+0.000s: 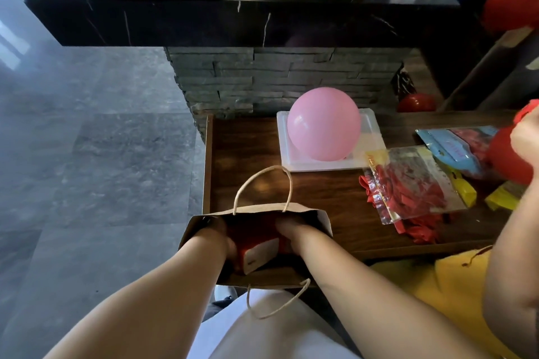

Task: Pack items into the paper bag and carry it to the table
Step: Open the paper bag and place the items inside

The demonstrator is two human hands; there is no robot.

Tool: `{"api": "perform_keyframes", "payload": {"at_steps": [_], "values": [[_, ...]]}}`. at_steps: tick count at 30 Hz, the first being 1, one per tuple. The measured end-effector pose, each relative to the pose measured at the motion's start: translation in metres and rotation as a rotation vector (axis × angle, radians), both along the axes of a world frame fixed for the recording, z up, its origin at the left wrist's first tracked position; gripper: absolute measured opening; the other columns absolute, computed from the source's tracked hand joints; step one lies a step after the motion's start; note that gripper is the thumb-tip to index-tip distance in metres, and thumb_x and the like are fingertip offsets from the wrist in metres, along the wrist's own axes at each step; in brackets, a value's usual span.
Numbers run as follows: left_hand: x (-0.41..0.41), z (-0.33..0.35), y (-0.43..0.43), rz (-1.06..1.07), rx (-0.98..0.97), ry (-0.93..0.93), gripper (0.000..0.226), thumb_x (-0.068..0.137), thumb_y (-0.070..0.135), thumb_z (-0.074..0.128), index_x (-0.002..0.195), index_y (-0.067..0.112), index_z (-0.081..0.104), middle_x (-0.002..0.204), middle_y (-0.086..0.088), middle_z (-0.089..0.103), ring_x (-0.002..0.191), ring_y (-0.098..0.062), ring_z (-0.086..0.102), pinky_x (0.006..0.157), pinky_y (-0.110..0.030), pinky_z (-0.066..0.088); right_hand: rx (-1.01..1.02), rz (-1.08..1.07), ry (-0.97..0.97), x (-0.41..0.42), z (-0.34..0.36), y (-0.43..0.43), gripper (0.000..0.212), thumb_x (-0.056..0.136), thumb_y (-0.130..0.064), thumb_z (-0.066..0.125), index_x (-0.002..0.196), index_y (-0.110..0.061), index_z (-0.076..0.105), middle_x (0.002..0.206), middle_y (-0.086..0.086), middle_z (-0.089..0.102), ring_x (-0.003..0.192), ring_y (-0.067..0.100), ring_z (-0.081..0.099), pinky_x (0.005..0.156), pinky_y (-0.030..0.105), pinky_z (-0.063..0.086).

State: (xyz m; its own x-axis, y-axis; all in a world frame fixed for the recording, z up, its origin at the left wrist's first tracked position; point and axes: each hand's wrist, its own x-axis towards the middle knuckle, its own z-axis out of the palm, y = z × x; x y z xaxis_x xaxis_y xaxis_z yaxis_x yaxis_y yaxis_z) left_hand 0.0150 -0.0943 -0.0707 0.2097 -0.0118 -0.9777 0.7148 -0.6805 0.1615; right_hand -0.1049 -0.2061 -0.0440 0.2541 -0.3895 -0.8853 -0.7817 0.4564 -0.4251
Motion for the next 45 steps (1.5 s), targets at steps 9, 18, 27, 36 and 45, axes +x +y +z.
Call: {"api": "perform_keyframes", "payload": {"at_steps": [9, 18, 27, 36, 45], "values": [[-0.003, 0.033, -0.02, -0.02, -0.003, 0.195, 0.032, 0.083, 0.045, 0.06, 0.091, 0.014, 0.066, 0.083, -0.01, 0.066, 0.08, -0.028, 0.063, 0.048, -0.031, 0.054, 0.023, -0.053, 0.022, 0.009, 0.007, -0.007, 0.026, 0.099, -0.036, 0.044, 0.096, -0.014, 0.057, 0.068, 0.002, 0.059, 0.058, 0.018, 0.056, 0.044, 0.026, 0.043], [-0.003, 0.039, -0.032, -0.442, -0.008, -0.193, 0.05, 0.101, 0.029, 0.037, 0.145, 0.005, 0.039, 0.146, -0.018, 0.046, 0.129, -0.034, 0.051, 0.103, -0.045, 0.048, -0.172, 0.388, 0.117, 0.017, 0.003, 0.0, 0.042, 0.104, -0.024, 0.031, 0.141, -0.007, 0.041, 0.144, 0.016, 0.045, 0.129, 0.029, 0.046, 0.104, 0.031, 0.035], [0.002, 0.04, -0.028, -0.597, -0.022, -0.233, 0.047, 0.101, 0.032, 0.04, 0.139, 0.006, 0.046, 0.139, -0.019, 0.051, 0.129, -0.032, 0.048, 0.11, -0.039, 0.038, -0.513, 0.76, 0.125, 0.022, 0.004, 0.017, 0.042, 0.087, -0.033, 0.055, 0.127, -0.024, 0.052, 0.113, 0.008, 0.064, 0.103, 0.028, 0.063, 0.079, 0.034, 0.05], [0.009, 0.048, -0.026, -0.546, 0.0, -0.34, 0.047, 0.103, 0.027, 0.032, 0.142, 0.002, 0.043, 0.147, -0.018, 0.044, 0.137, -0.031, 0.041, 0.112, -0.037, 0.032, -0.64, 0.816, -0.113, 0.022, 0.02, 0.013, 0.041, 0.081, -0.04, 0.058, 0.119, -0.024, 0.062, 0.12, 0.008, 0.067, 0.11, 0.028, 0.062, 0.085, 0.027, 0.046], [0.023, 0.047, -0.02, -0.331, -0.181, -0.075, 0.061, 0.085, 0.059, 0.054, 0.121, 0.011, 0.064, 0.12, -0.019, 0.068, 0.093, -0.031, 0.064, 0.092, -0.042, 0.051, -0.736, 0.796, -0.408, 0.009, 0.067, 0.002, 0.047, 0.074, -0.02, 0.071, 0.12, -0.023, 0.065, 0.116, 0.003, 0.071, 0.108, 0.018, 0.064, 0.093, 0.03, 0.051]]}}
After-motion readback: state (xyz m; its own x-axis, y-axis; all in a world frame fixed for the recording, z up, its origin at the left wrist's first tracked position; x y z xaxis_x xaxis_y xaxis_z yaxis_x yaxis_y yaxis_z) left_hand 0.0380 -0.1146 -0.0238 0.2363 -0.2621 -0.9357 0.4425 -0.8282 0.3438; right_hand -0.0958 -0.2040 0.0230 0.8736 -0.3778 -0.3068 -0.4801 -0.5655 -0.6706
